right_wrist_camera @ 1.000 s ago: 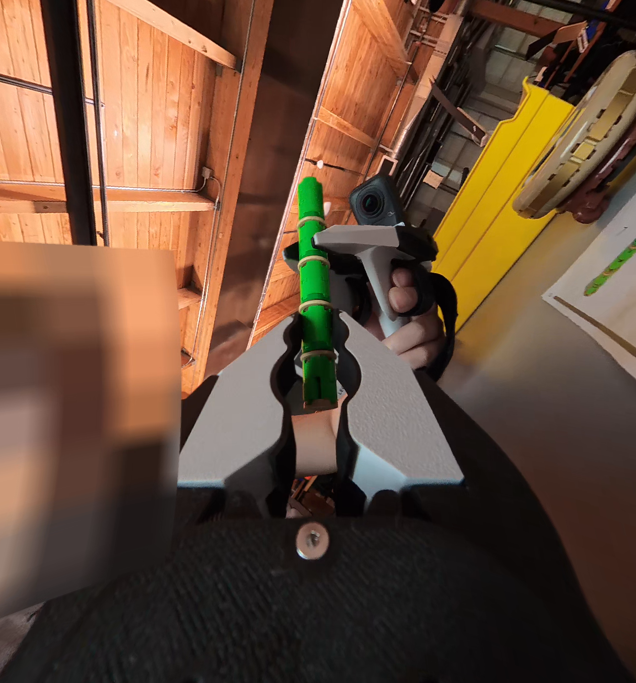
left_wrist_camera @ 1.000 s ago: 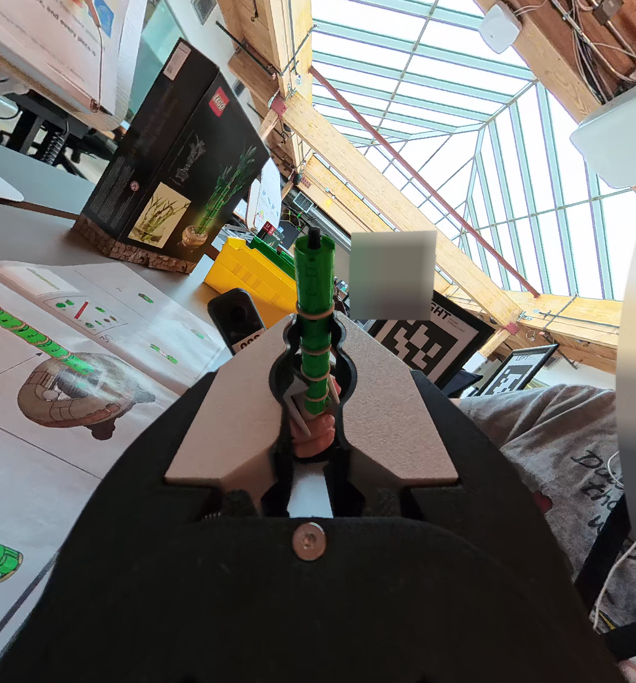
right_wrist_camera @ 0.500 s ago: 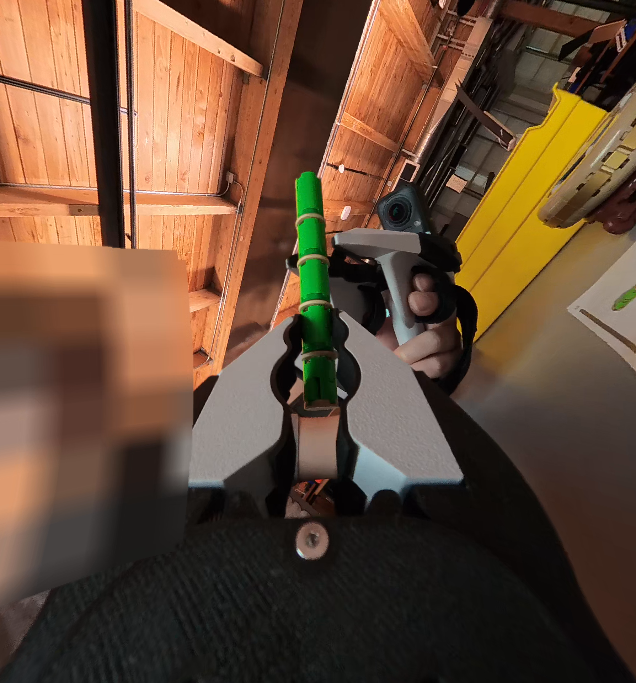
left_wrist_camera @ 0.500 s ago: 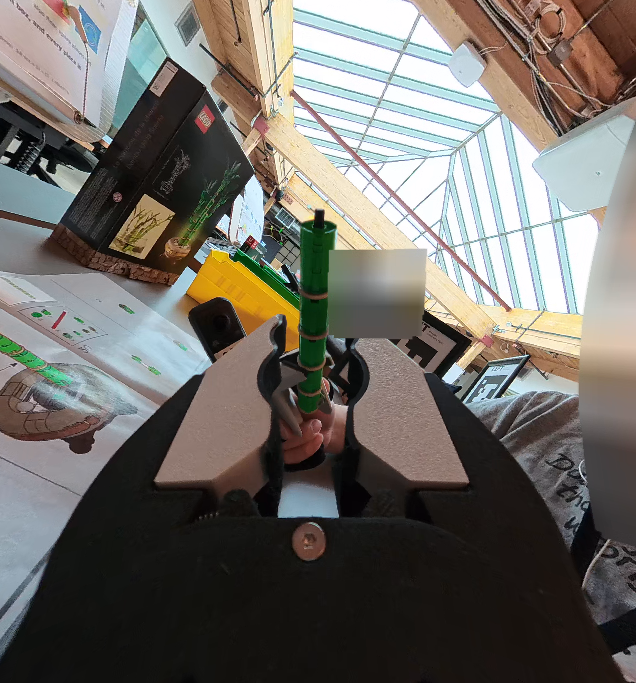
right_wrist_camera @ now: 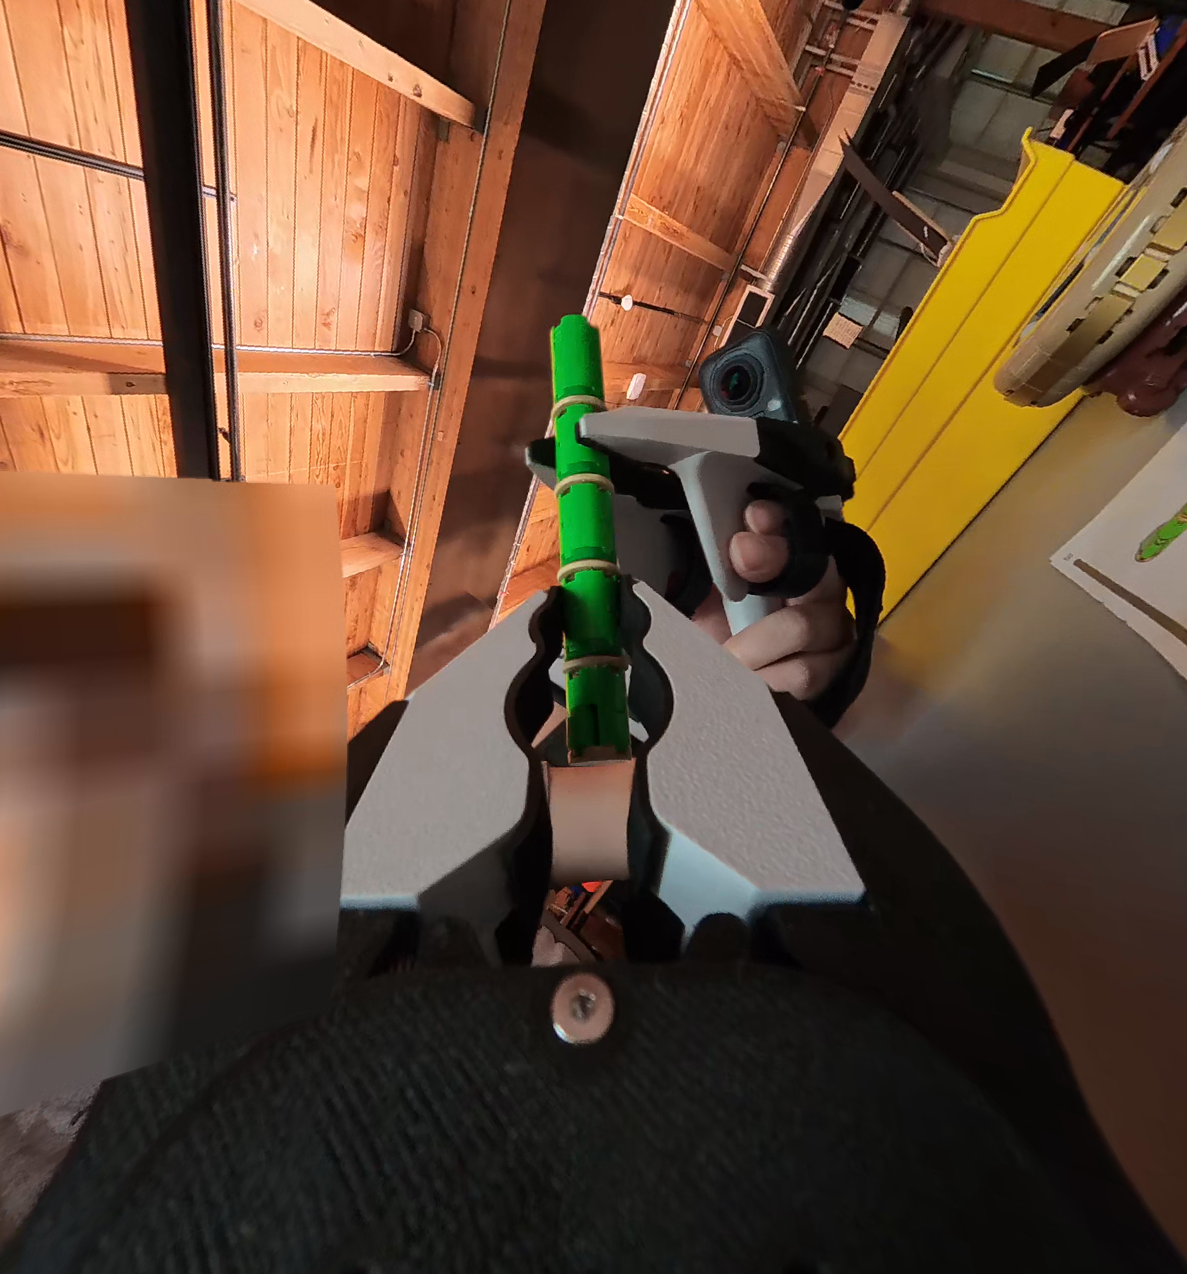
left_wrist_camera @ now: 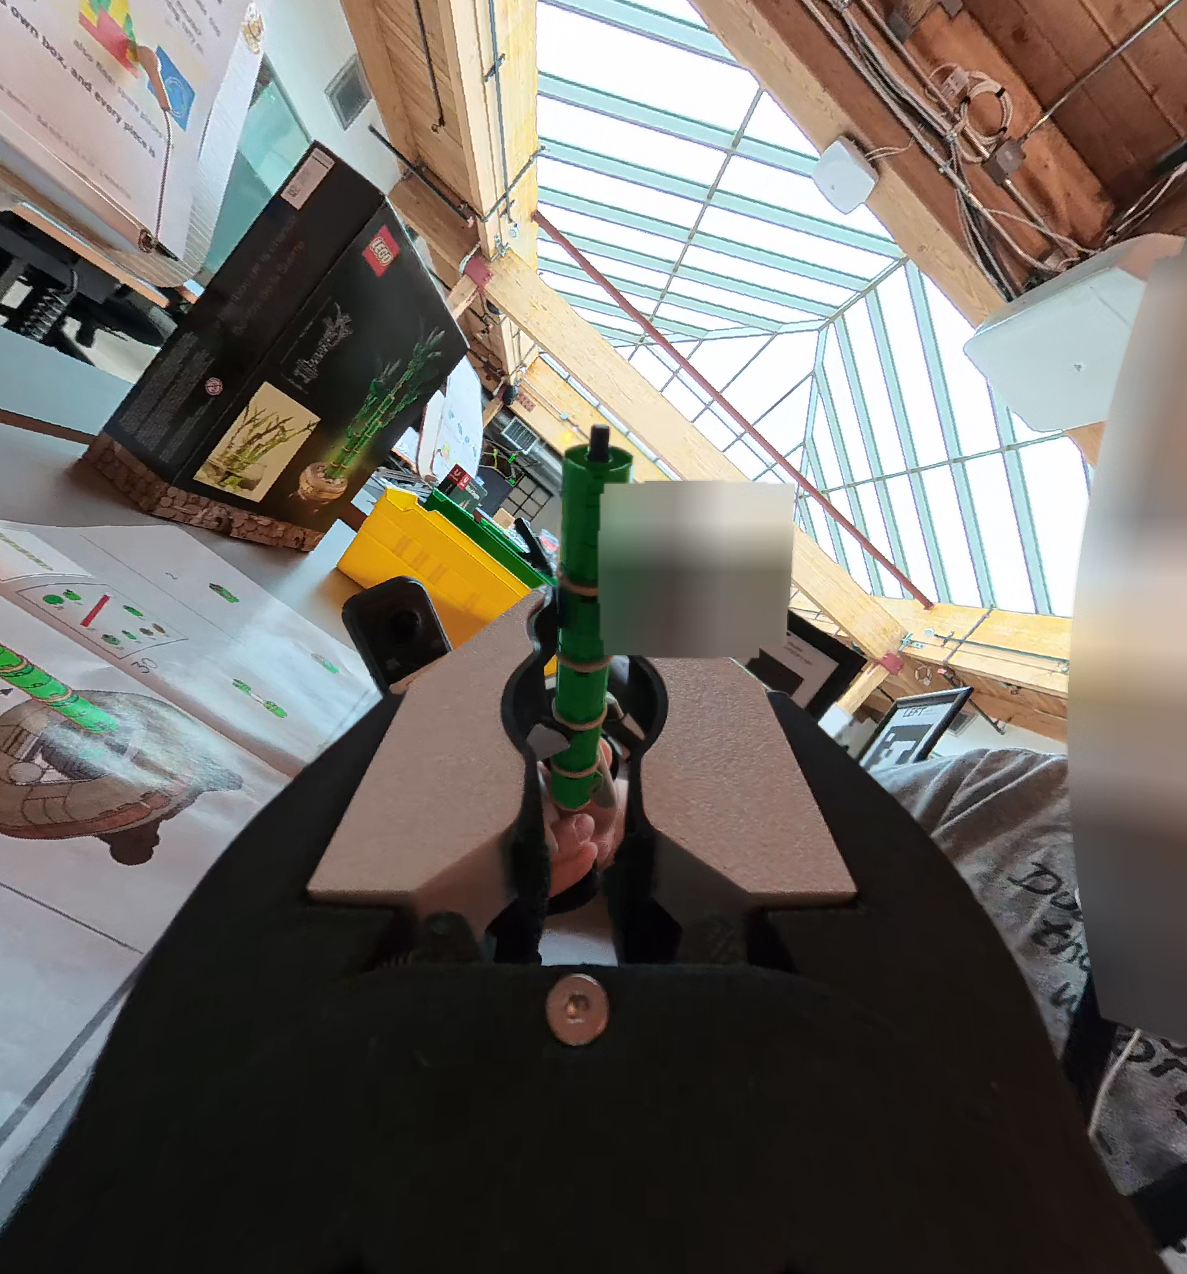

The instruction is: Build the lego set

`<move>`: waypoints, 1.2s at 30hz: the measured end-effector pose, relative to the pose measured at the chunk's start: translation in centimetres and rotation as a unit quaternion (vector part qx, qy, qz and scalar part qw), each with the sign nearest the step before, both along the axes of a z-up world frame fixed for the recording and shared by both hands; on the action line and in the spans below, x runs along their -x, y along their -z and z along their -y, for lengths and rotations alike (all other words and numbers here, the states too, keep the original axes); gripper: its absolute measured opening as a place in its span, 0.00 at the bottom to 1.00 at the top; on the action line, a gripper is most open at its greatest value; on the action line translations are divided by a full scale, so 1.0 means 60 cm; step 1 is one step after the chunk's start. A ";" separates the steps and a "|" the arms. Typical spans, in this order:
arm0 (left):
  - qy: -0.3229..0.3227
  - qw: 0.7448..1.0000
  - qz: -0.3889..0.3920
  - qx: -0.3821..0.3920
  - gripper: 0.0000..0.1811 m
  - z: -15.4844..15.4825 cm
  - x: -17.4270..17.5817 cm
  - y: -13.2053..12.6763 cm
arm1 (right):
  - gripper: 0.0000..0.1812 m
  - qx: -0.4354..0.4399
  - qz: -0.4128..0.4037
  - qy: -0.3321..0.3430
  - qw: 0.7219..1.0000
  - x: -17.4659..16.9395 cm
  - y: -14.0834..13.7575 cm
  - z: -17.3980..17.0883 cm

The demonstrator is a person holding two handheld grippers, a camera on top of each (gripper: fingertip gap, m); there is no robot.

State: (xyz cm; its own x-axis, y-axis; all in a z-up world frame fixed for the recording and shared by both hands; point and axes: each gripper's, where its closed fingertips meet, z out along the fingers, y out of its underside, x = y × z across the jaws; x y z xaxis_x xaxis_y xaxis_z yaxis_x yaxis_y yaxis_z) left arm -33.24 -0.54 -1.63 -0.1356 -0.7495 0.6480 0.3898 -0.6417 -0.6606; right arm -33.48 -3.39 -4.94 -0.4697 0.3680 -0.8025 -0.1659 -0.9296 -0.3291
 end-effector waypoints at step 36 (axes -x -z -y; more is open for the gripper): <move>-0.028 0.999 0.019 -0.020 0.24 -0.004 0.009 -0.020 | 0.08 0.023 -0.022 0.023 0.999 -0.019 -0.004 -0.022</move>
